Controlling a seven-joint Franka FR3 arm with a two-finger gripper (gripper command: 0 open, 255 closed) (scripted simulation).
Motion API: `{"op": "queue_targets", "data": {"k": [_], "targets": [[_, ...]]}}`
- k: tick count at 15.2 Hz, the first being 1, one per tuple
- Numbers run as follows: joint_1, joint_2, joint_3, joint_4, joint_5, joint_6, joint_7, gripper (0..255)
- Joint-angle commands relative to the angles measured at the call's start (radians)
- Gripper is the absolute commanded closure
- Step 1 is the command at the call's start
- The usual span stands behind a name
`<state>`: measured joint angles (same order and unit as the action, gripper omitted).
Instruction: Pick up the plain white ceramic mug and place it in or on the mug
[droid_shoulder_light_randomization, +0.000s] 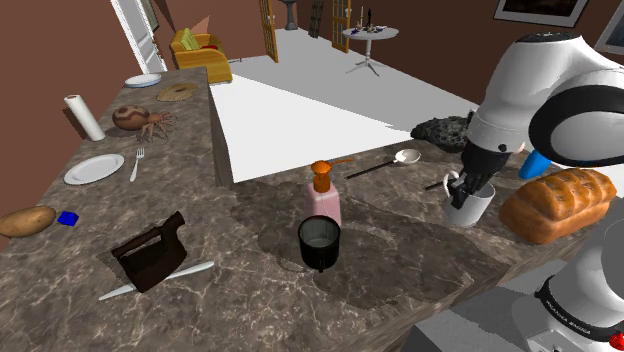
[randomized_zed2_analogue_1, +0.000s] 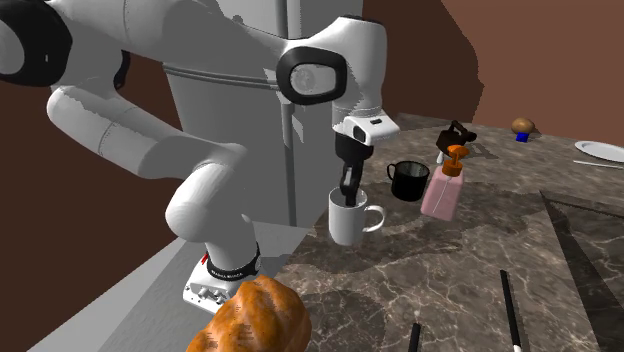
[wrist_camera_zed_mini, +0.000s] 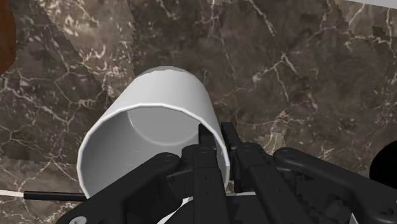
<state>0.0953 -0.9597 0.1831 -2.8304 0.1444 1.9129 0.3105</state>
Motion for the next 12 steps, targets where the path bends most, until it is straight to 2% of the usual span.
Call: {"op": "queue_targets", "data": {"k": [1, 12], "targets": [[-0.002, -0.007, -0.004, 0.025, -0.005, -0.032, 0.0, 255], [-0.013, -0.006, -0.024, 0.172, -0.025, -0.178, 0.0, 255]]}}
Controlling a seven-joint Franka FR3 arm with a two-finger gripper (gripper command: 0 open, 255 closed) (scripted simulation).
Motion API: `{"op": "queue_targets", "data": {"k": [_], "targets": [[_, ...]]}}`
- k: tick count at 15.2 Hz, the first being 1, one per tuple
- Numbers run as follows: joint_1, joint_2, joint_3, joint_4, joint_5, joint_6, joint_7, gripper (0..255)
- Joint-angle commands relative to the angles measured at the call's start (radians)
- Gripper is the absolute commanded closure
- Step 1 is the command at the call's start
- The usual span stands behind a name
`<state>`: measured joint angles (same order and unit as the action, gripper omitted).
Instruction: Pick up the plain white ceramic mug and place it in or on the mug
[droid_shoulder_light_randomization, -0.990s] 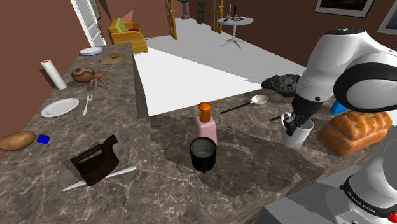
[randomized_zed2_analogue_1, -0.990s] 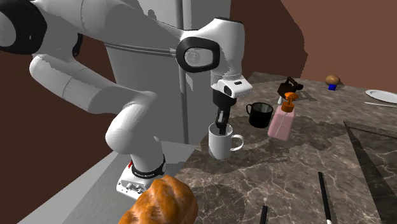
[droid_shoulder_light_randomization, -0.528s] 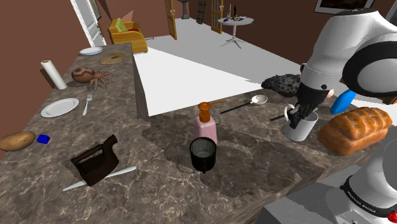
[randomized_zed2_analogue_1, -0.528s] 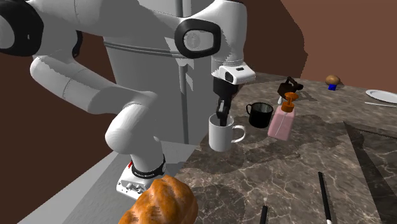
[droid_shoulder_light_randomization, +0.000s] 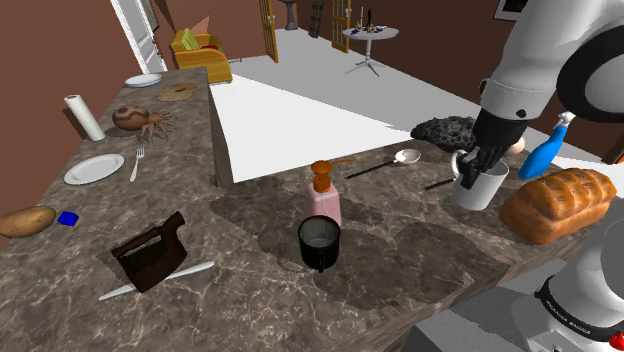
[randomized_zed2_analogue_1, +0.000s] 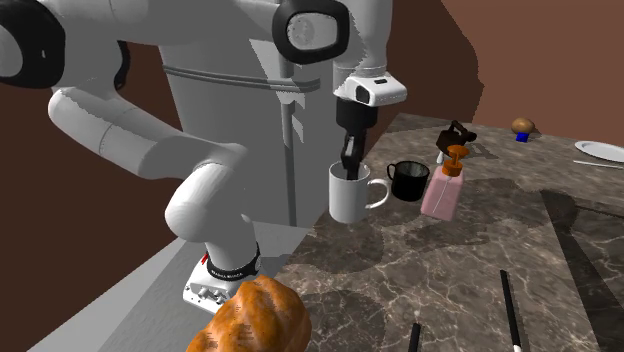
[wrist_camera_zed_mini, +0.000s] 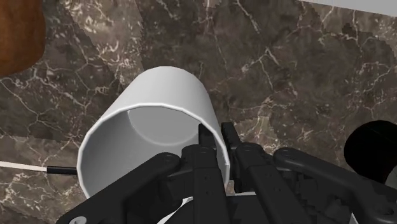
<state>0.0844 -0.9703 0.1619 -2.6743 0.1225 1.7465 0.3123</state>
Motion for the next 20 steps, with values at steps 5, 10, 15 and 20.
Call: {"op": "queue_targets", "data": {"k": [5, 10, 15, 20], "targets": [[0.004, 0.077, 0.034, 0.094, 0.018, -0.014, 0.036, 255], [0.009, 0.252, 0.132, 0.219, 0.056, 0.044, 0.125, 255], [-0.002, 0.431, 0.226, 0.369, 0.058, 0.083, 0.22, 255], [-0.02, 0.619, 0.32, 0.544, 0.018, 0.099, 0.328, 255]]}}
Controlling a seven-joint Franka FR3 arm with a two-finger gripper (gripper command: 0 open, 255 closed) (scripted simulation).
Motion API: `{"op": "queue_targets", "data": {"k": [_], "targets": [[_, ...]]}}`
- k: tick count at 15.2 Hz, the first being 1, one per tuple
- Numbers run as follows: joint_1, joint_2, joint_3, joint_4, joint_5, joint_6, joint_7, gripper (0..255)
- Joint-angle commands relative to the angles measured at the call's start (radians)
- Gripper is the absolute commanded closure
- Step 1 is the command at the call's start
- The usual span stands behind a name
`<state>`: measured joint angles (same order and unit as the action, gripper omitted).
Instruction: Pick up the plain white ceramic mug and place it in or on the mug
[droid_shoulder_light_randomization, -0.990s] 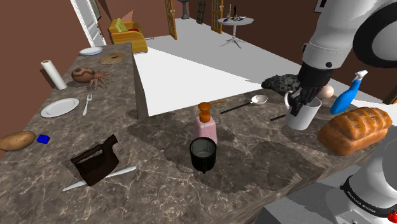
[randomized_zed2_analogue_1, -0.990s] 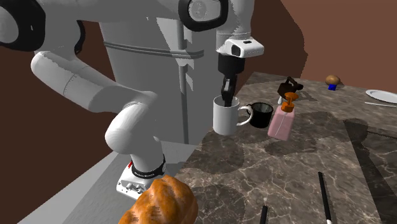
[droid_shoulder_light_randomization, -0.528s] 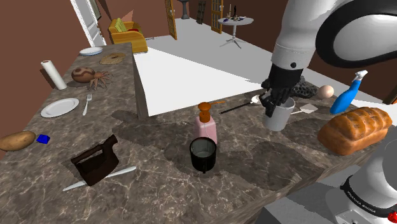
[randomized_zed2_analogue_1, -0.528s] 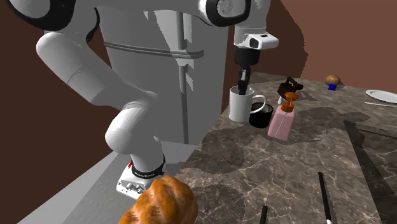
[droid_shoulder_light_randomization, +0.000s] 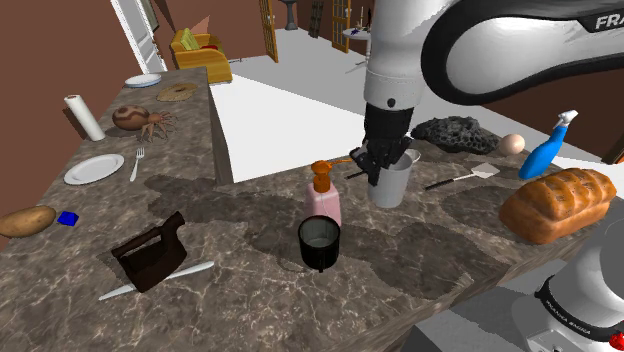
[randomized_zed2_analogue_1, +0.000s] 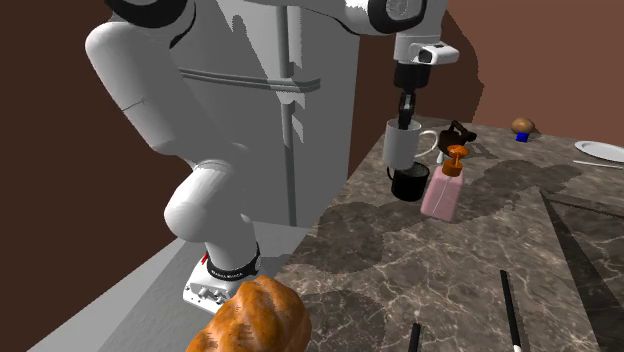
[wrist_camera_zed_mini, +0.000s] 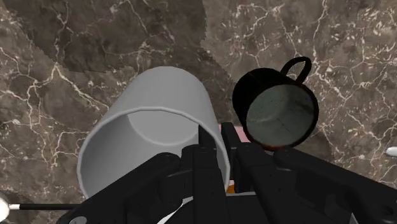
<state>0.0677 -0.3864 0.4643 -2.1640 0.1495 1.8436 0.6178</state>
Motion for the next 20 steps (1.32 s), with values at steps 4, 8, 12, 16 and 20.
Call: {"op": "queue_targets", "data": {"k": [4, 8, 12, 16, 20], "targets": [[-0.01, 0.2, 0.091, 0.194, -0.076, -0.004, 0.123, 255], [0.006, 0.385, 0.154, 0.38, -0.179, -0.035, 0.233, 255], [0.057, 0.548, 0.18, 0.544, -0.28, -0.072, 0.321, 255], [0.055, 0.548, 0.178, 0.49, -0.281, -0.018, 0.324, 255], [0.053, 0.552, 0.176, 0.441, -0.286, 0.034, 0.328, 255]]}}
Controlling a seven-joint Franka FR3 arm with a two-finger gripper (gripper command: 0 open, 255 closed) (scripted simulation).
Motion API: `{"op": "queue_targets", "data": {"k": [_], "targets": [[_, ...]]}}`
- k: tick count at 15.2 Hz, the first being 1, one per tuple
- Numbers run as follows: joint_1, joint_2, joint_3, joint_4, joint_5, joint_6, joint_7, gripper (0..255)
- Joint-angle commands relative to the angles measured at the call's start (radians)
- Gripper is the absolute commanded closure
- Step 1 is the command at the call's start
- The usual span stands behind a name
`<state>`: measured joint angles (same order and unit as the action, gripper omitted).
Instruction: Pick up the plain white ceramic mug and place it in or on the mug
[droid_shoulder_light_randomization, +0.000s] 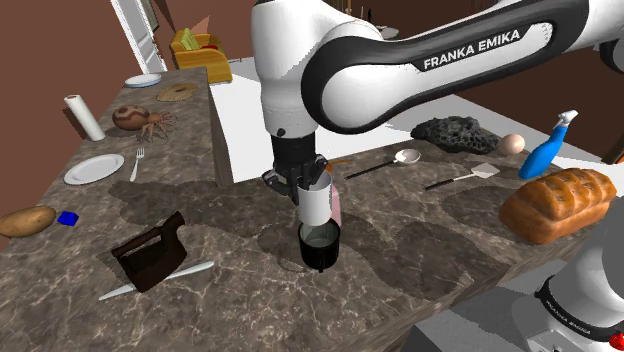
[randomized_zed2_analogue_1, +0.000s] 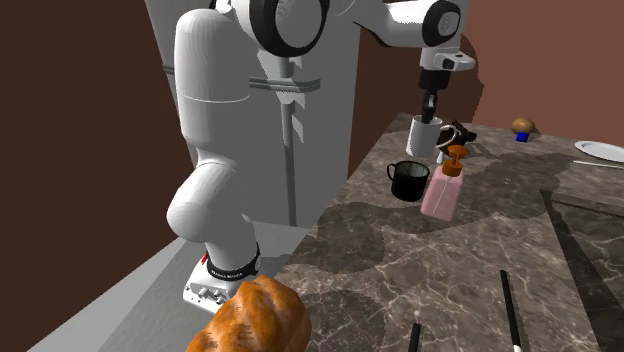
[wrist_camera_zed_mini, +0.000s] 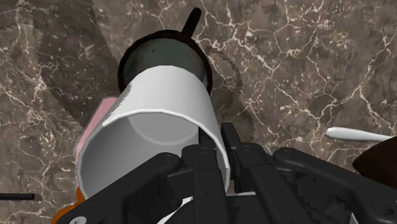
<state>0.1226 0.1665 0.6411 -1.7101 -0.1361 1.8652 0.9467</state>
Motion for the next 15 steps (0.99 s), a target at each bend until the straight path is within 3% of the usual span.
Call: {"op": "queue_targets", "data": {"k": [1, 9, 15], "targets": [[-0.002, 0.001, -0.001, -0.025, -0.002, 0.026, 0.001, 255], [0.0, 0.024, -0.006, -0.109, -0.021, 0.128, 0.016, 255], [0.0, 0.024, -0.006, -0.109, -0.021, 0.128, 0.016, 255]]}}
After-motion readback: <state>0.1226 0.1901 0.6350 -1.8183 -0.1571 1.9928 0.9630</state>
